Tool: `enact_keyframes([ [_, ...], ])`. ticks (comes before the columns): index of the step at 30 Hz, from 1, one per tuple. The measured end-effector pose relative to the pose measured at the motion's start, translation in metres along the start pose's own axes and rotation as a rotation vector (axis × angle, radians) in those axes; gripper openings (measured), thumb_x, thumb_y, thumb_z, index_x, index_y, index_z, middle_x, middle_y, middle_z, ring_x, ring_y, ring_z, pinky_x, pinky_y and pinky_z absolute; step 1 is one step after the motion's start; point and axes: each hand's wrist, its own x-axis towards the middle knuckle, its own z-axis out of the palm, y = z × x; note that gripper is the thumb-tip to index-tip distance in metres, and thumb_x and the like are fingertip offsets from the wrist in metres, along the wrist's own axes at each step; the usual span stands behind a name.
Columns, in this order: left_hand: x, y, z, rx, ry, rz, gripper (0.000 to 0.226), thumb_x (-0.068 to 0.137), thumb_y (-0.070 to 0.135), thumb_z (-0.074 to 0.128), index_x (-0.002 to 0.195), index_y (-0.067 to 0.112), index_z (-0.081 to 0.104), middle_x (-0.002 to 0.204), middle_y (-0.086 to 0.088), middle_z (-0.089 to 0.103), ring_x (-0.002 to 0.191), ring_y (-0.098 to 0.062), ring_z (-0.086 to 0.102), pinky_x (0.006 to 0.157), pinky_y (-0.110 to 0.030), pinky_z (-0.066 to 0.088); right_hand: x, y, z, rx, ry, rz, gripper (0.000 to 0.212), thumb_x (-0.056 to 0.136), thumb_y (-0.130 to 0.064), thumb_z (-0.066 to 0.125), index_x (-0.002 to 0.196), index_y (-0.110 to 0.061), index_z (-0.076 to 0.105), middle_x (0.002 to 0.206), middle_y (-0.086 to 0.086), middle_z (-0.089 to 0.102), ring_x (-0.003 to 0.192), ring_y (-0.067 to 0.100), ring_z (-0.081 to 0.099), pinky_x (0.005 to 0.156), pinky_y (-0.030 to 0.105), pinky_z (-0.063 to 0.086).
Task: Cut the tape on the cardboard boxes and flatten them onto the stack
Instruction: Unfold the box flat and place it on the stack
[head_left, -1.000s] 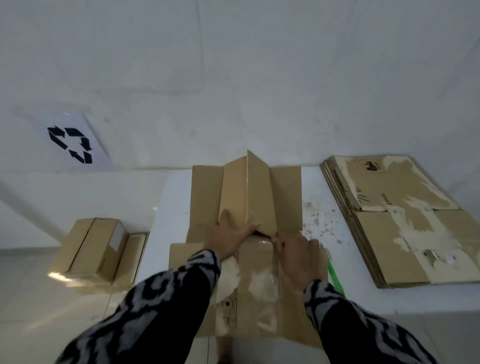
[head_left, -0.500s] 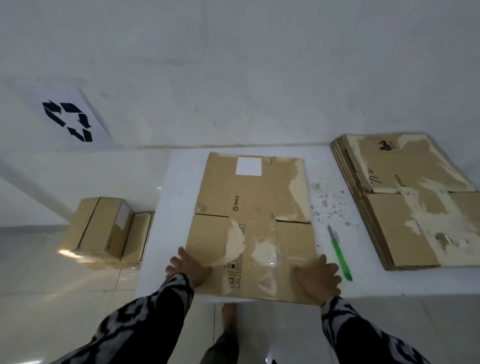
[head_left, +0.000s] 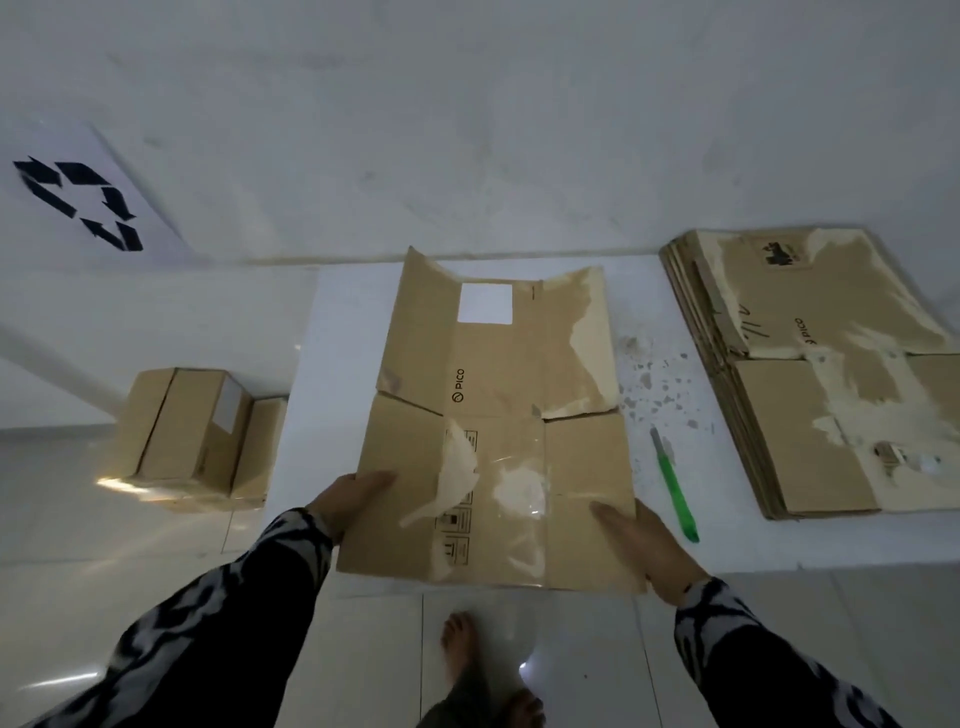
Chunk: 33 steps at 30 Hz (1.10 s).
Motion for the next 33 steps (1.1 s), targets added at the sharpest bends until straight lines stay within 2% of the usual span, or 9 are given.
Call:
enact_keyframes([
  [2,0.001,0.004,0.007,0.104,0.034,0.099,0.052,0.092,0.04,0.065,0.132,0.007,0.057,0.121,-0.015,0.066,0.102,-0.033,0.065,0.096,-0.05,0.051,0.002,-0.005,0.008,-0.047,0.06,-0.074,0.038,0.096,-0.034,0.06,0.132,-0.024,0.053,0.12,-0.003,0.061,0.107,0.018,0.059,0.099,0.037,0.047],
  [5,-0.014,0.017,0.026,0.3,0.196,0.31,0.063,0.077,0.055,0.053,0.126,0.017,0.062,0.115,-0.008,0.068,0.096,-0.027,0.062,0.086,-0.036,0.048,-0.001,-0.021,0.012,-0.064,0.165,-0.196,0.034,0.097,-0.027,0.057,0.131,-0.024,0.055,0.118,-0.005,0.062,0.107,0.018,0.059,0.101,0.039,0.047],
  [7,-0.023,0.029,0.037,0.287,0.213,0.352,0.065,0.073,0.056,0.047,0.124,0.019,0.063,0.11,-0.006,0.068,0.092,-0.025,0.061,0.081,-0.033,0.044,-0.004,-0.033,0.003,-0.075,0.184,-0.187,0.034,0.097,-0.027,0.057,0.13,-0.022,0.058,0.115,-0.005,0.065,0.103,0.017,0.062,0.097,0.041,0.051],
  [11,-0.037,0.057,0.059,0.236,0.201,0.412,0.059,0.073,0.057,0.05,0.116,0.022,0.066,0.102,-0.001,0.069,0.088,-0.023,0.064,0.077,-0.032,0.046,-0.012,-0.056,-0.041,-0.112,0.232,-0.224,0.026,0.098,-0.031,0.056,0.123,-0.023,0.062,0.106,-0.007,0.068,0.093,0.013,0.064,0.079,0.031,0.052],
  [14,-0.047,0.078,0.089,0.202,0.18,0.456,0.044,0.073,0.058,0.052,0.106,0.03,0.064,0.098,0.002,0.071,0.087,-0.02,0.066,0.079,-0.037,0.052,-0.02,-0.068,-0.083,-0.115,0.256,-0.251,0.019,0.098,-0.033,0.055,0.115,-0.03,0.062,0.102,-0.011,0.068,0.091,0.011,0.064,0.079,0.032,0.052],
  [19,-0.059,0.105,0.166,0.149,0.187,0.53,0.041,0.076,0.059,0.055,0.1,0.027,0.065,0.091,0.006,0.072,0.081,-0.019,0.069,0.074,-0.04,0.056,-0.027,-0.079,-0.178,-0.095,0.277,-0.299,0.013,0.097,-0.029,0.055,0.108,-0.032,0.062,0.101,-0.011,0.069,0.09,0.011,0.065,0.072,0.03,0.051],
  [23,-0.065,0.125,0.253,0.144,0.22,0.606,0.016,0.093,0.038,0.066,0.1,0.024,0.065,0.092,0.003,0.071,0.082,-0.021,0.069,0.073,-0.042,0.057,-0.015,-0.07,-0.276,-0.073,0.266,-0.339,0.013,0.097,-0.029,0.056,0.109,-0.032,0.061,0.102,-0.011,0.067,0.091,0.012,0.064,0.073,0.031,0.051],
  [29,-0.072,0.162,0.394,0.175,0.293,0.618,0.026,0.095,0.036,0.062,0.111,0.015,0.067,0.098,-0.003,0.069,0.088,-0.024,0.066,0.074,-0.034,0.05,0.02,-0.049,-0.423,-0.096,0.235,-0.336,0.026,0.097,-0.03,0.058,0.122,-0.026,0.058,0.102,-0.007,0.065,0.091,0.012,0.061,0.074,0.031,0.049],
  [33,-0.077,0.187,0.466,0.184,0.339,0.62,0.03,0.099,0.034,0.055,0.12,0.014,0.061,0.104,-0.002,0.063,0.091,-0.023,0.058,0.076,-0.03,0.041,0.043,-0.049,-0.5,-0.139,0.204,-0.347,0.029,0.098,-0.03,0.058,0.126,-0.022,0.058,0.103,-0.005,0.064,0.089,0.01,0.06,0.067,0.025,0.046],
])
